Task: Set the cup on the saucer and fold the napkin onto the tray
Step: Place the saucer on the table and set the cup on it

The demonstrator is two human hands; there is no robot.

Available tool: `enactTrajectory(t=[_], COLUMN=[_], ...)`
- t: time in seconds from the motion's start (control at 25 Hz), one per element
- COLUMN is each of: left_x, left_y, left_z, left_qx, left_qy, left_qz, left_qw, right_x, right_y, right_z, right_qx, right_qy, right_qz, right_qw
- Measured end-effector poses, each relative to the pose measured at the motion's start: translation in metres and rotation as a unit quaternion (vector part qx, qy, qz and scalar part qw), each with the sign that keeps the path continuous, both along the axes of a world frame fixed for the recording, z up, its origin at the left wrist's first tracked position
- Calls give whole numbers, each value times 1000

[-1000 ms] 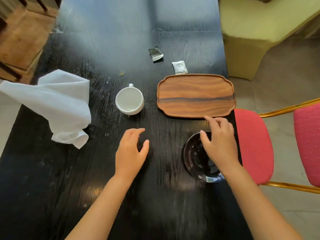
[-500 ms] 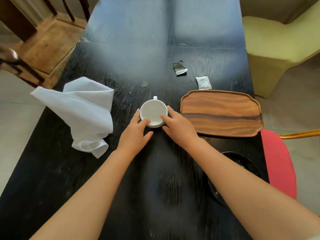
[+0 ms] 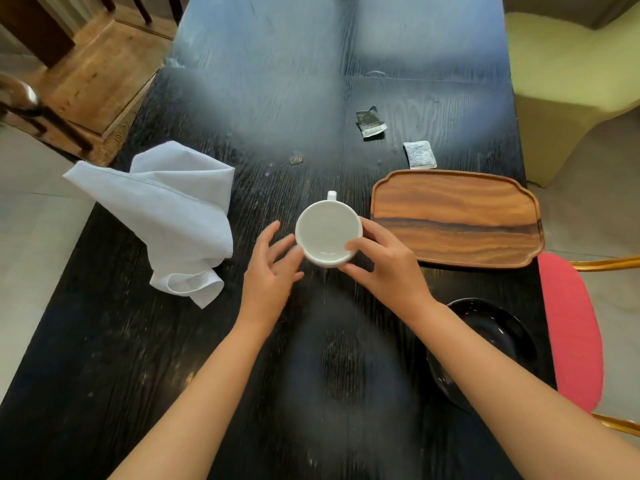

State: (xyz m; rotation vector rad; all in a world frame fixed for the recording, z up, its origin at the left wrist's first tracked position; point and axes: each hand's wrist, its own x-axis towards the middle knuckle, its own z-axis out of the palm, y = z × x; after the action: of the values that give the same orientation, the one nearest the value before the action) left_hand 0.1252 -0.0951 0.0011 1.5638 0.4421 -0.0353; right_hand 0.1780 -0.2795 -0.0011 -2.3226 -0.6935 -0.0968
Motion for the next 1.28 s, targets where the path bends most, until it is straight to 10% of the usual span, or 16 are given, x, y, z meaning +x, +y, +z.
enactTrajectory(t=[0.08,0.4,0.64,1.28], left_x=[4,-3,-21,-62], left_y=[-1,-65,-132,-199], left_z=[6,18,32,25], left_qx=[-135,-138,-147,-63], left_qy=[92,91,114,217], left_qz=[-15,-87,-121,-199], left_qw=[987,982,975,954], right_x=[-11,-52,-82,-122], right_y=[-14,-75,-132,-198], right_z=[6,26,37,18], right_qx=[0,53,317,320], right_qy=[6,69,373,405], right_qz=[2,-54,-209,-301], right_qw=[1000,995,847,802])
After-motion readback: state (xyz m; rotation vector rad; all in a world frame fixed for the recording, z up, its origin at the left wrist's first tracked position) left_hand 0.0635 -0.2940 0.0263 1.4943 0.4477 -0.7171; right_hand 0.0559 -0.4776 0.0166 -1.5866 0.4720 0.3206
